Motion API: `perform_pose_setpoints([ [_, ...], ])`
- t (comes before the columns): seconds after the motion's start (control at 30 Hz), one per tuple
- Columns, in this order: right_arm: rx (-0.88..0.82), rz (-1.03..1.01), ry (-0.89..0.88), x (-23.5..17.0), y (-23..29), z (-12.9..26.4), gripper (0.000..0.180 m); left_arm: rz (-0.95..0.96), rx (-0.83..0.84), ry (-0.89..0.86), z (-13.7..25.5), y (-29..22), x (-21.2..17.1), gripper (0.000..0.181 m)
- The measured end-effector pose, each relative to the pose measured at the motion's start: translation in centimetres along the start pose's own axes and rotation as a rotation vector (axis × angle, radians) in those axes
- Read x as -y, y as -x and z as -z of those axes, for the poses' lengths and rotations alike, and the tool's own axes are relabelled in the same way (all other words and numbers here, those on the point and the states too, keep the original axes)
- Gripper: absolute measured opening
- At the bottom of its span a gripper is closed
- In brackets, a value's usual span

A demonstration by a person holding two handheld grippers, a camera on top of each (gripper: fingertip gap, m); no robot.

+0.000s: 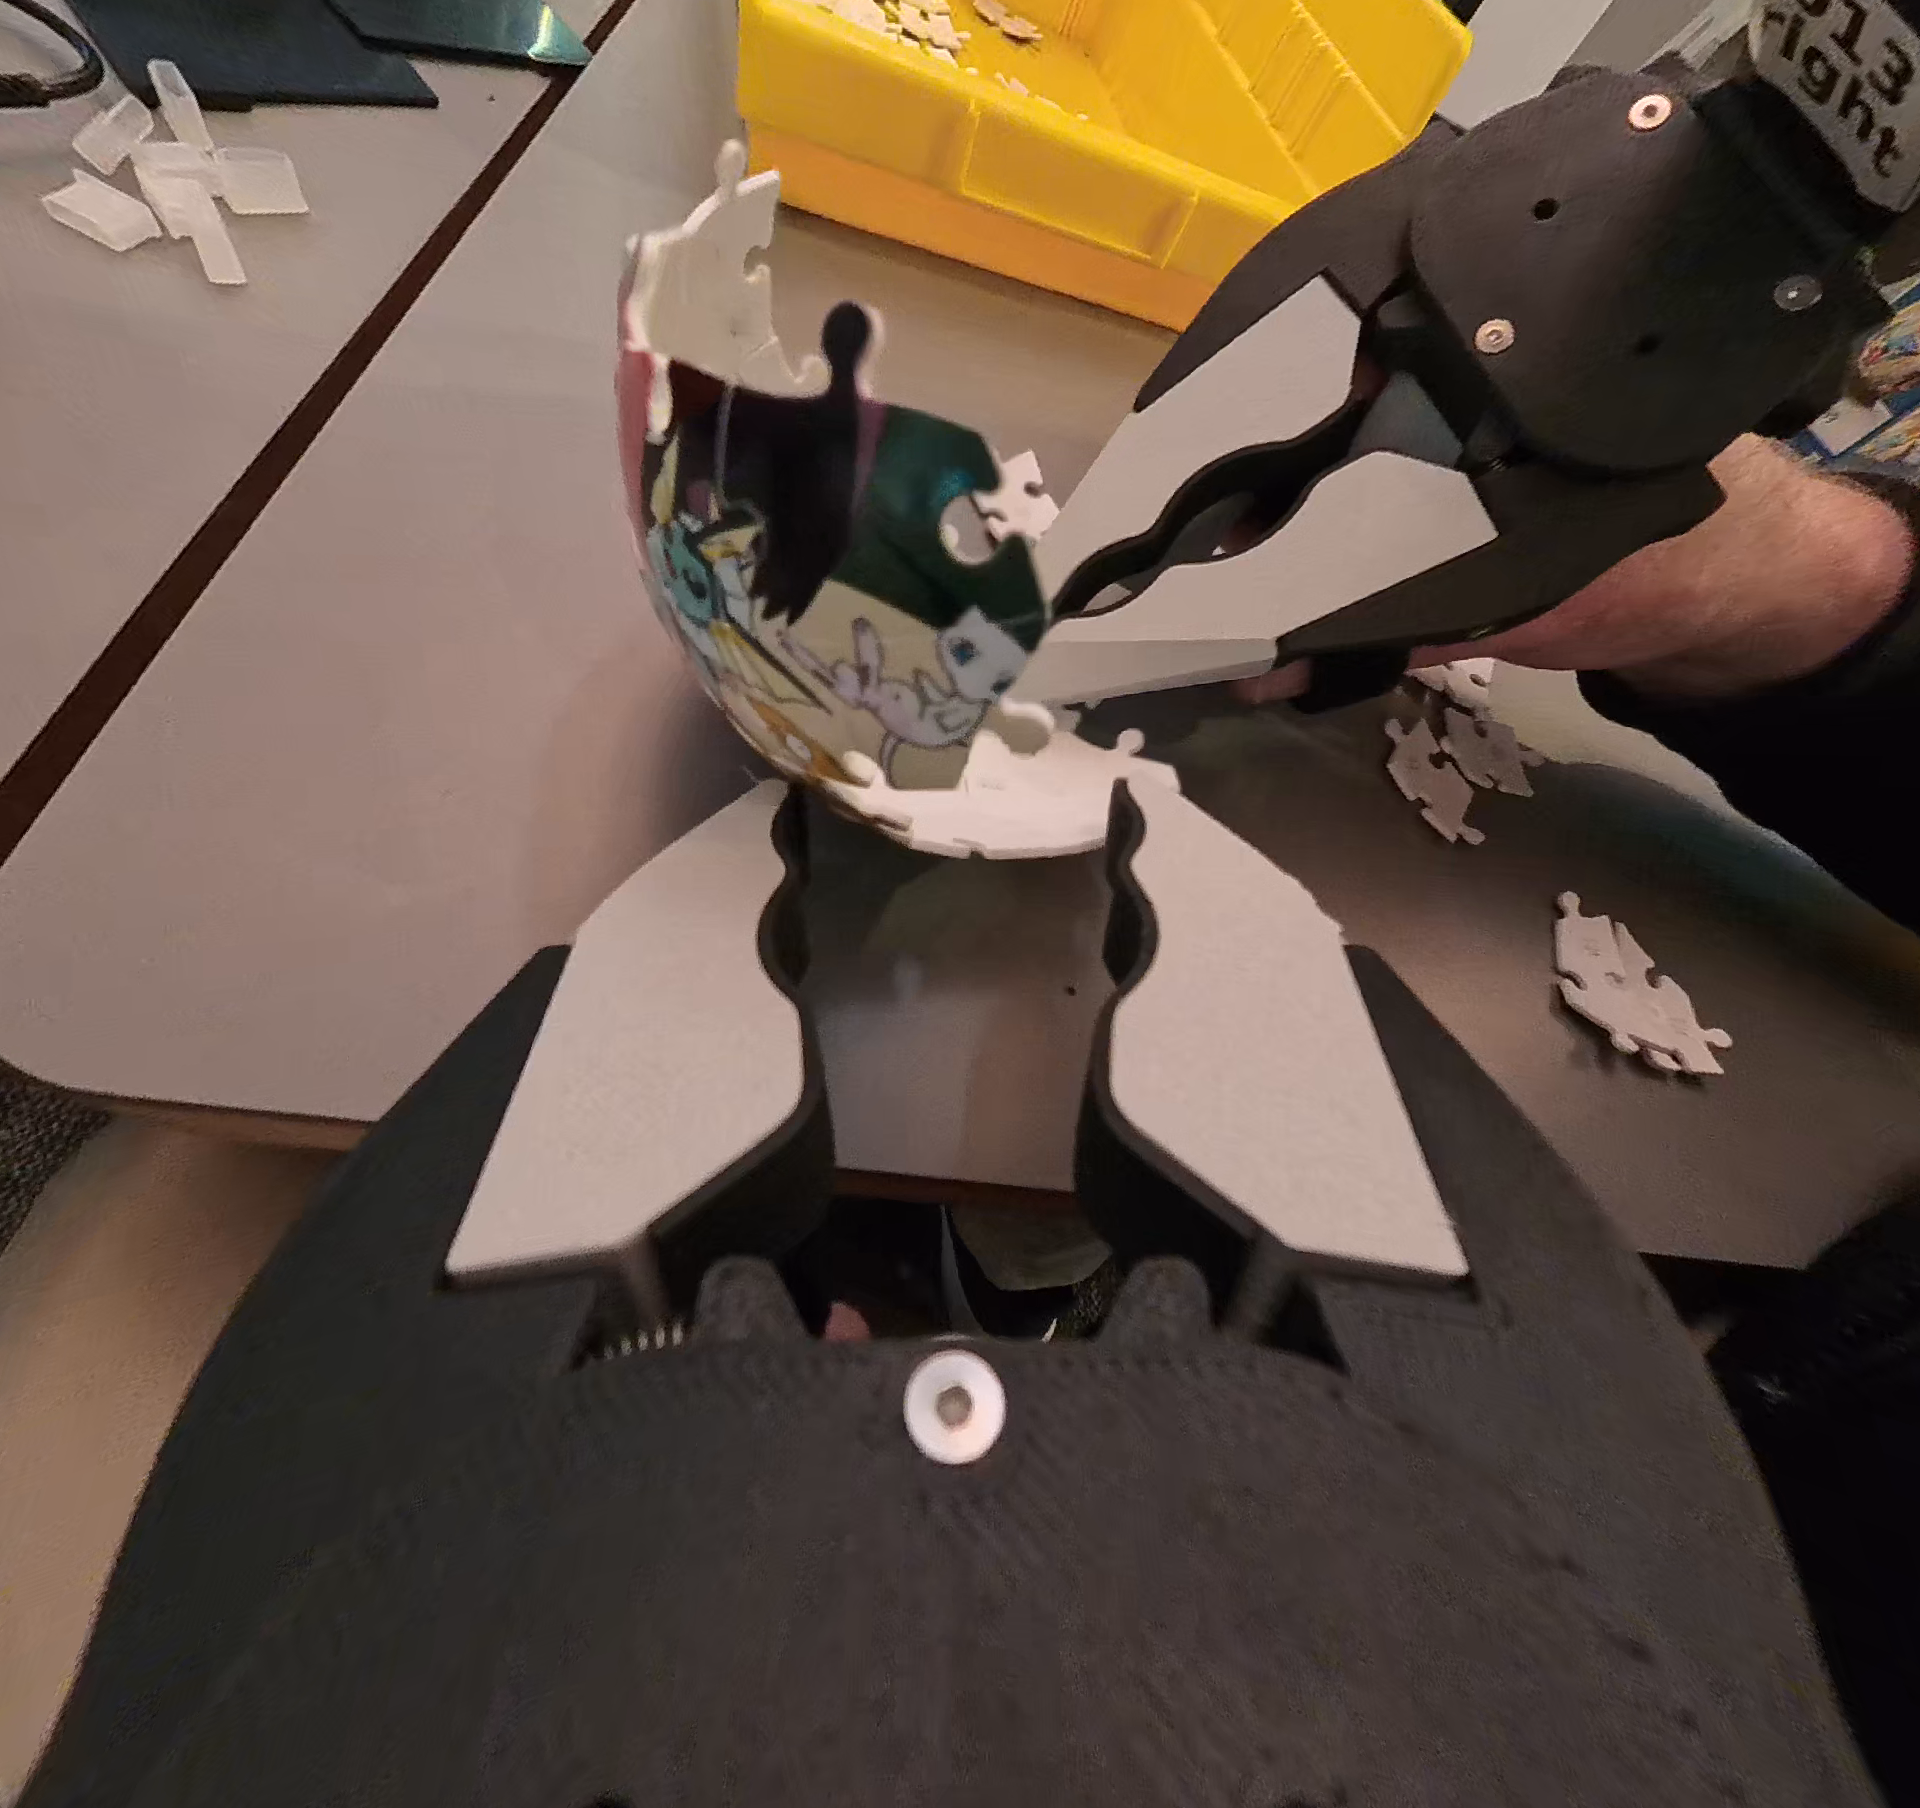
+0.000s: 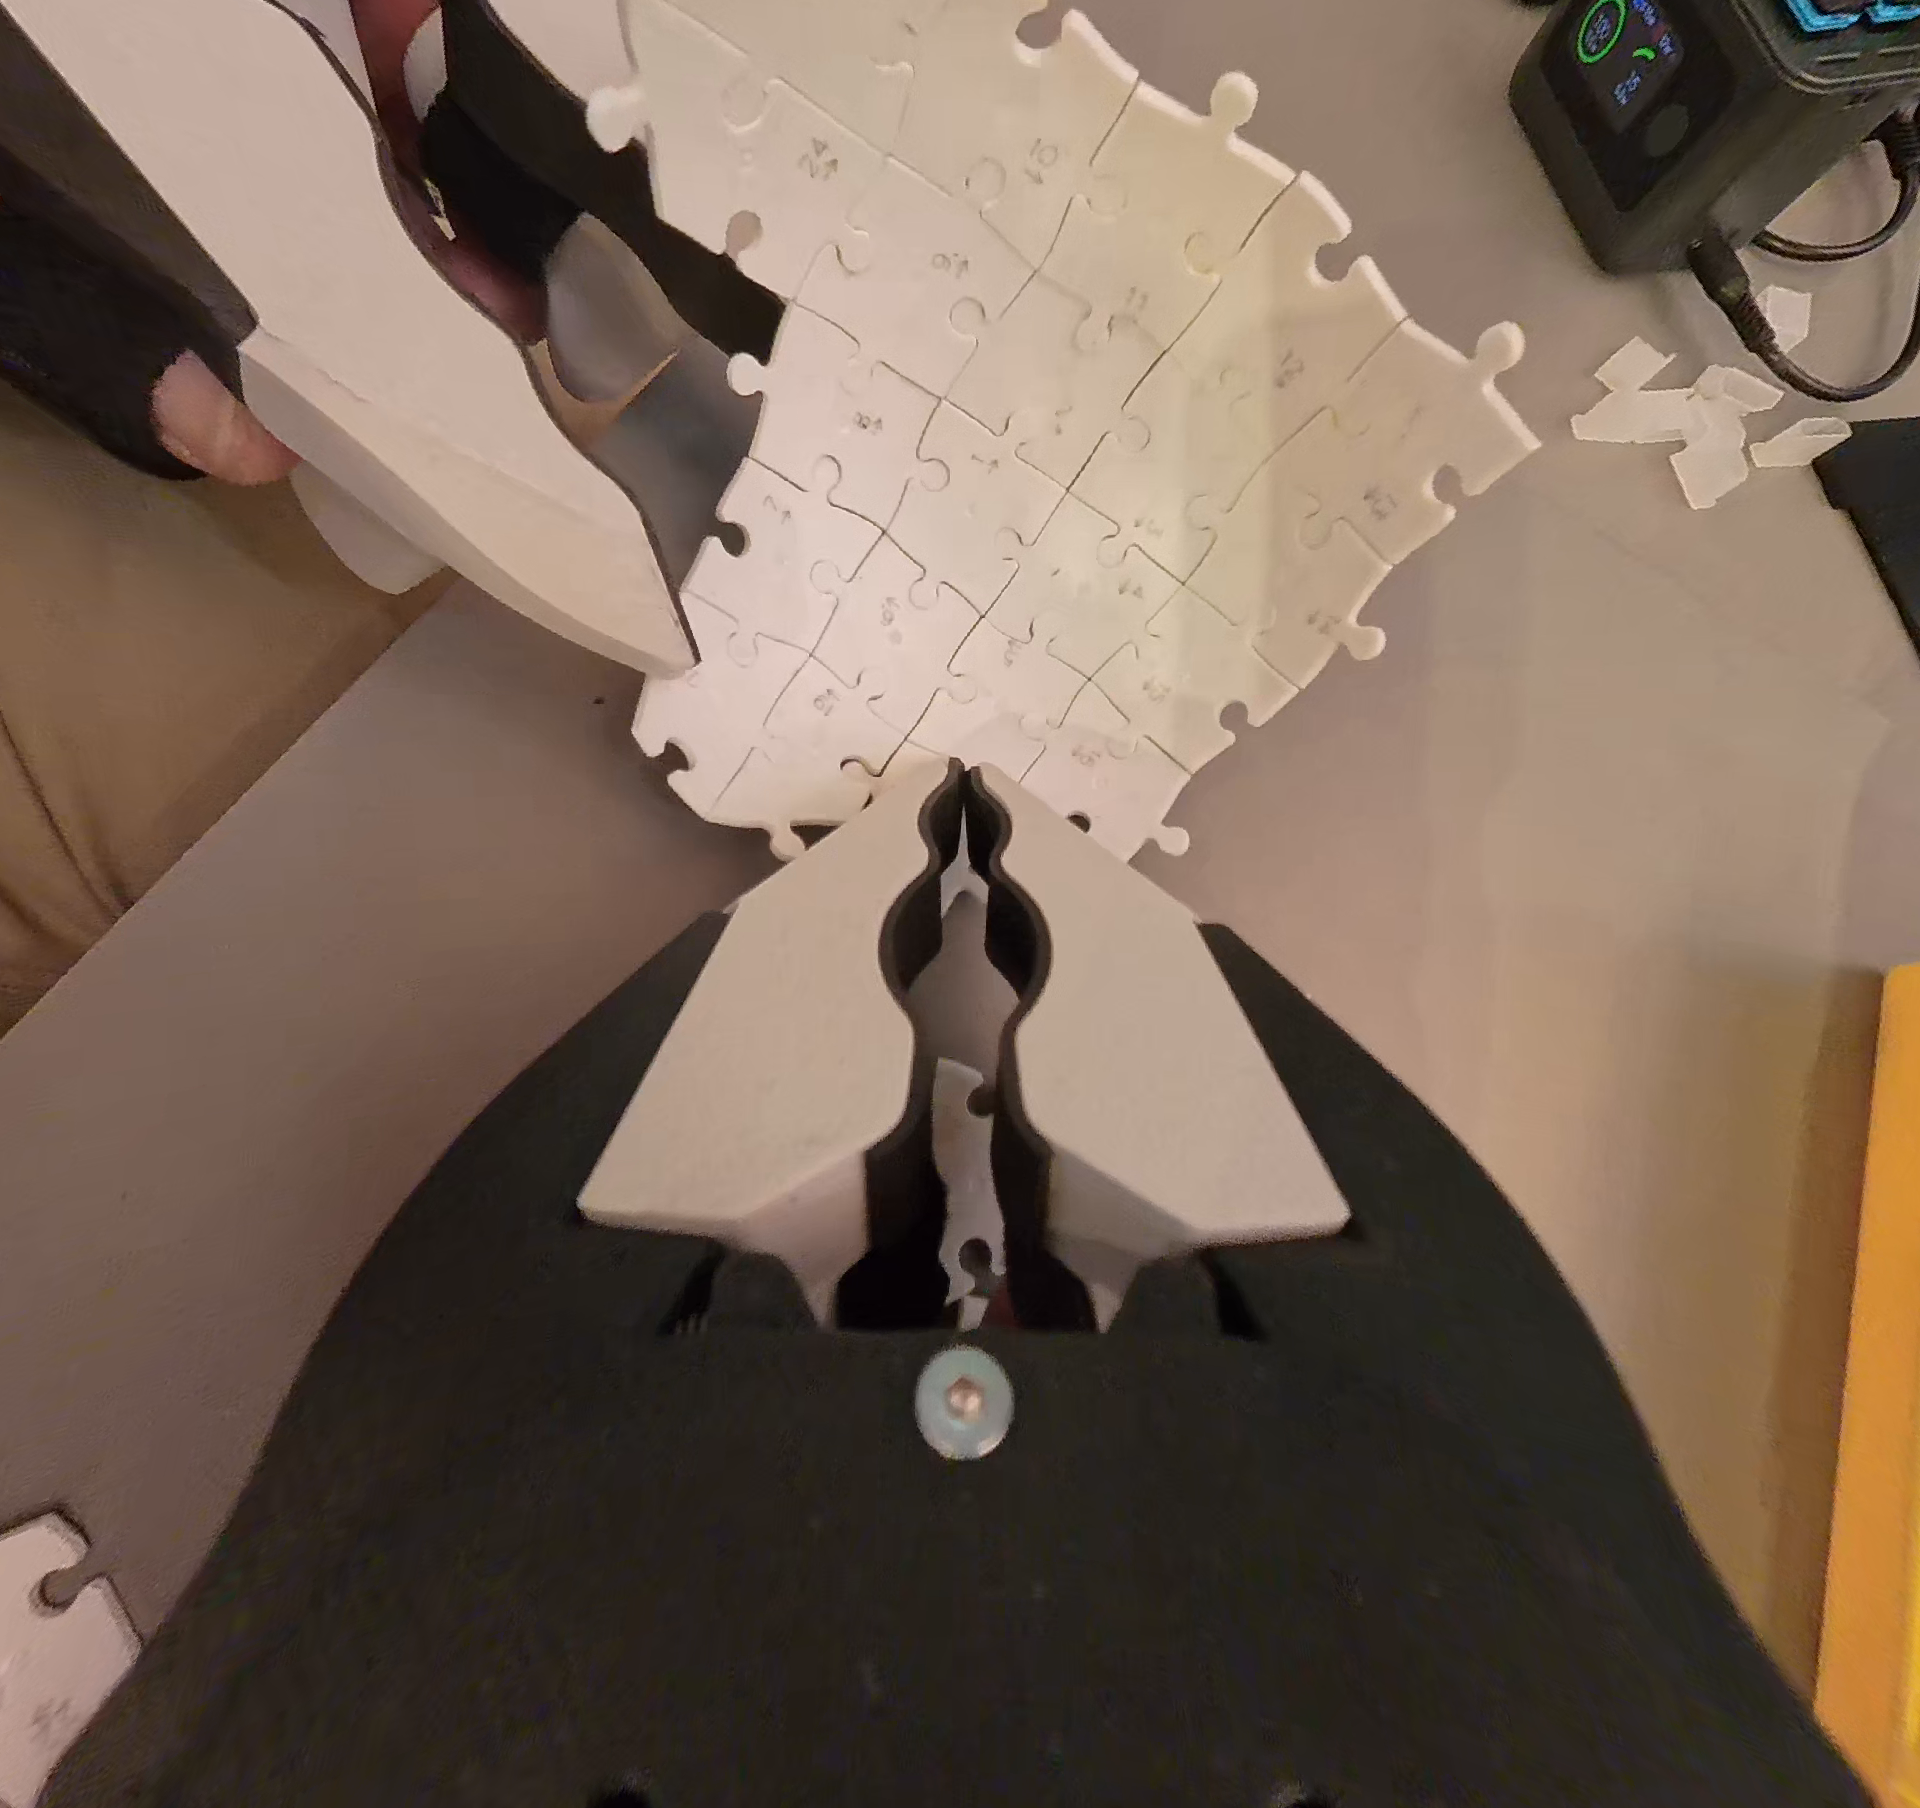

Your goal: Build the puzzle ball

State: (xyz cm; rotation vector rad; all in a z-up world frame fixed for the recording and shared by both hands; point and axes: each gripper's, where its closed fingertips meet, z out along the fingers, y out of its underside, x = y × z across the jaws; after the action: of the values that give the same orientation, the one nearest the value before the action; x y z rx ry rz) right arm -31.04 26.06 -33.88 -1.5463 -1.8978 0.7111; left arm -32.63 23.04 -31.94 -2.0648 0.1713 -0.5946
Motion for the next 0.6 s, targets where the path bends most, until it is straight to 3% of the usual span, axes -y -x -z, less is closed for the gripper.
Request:
perform_pose_setpoints([
  [0.6,0.037,-0.080,-0.058,1.0,-0.1,2.0,0.000,-0.010,-0.011,-0.016,-0.2,-0.1,0.0,0.055],
])
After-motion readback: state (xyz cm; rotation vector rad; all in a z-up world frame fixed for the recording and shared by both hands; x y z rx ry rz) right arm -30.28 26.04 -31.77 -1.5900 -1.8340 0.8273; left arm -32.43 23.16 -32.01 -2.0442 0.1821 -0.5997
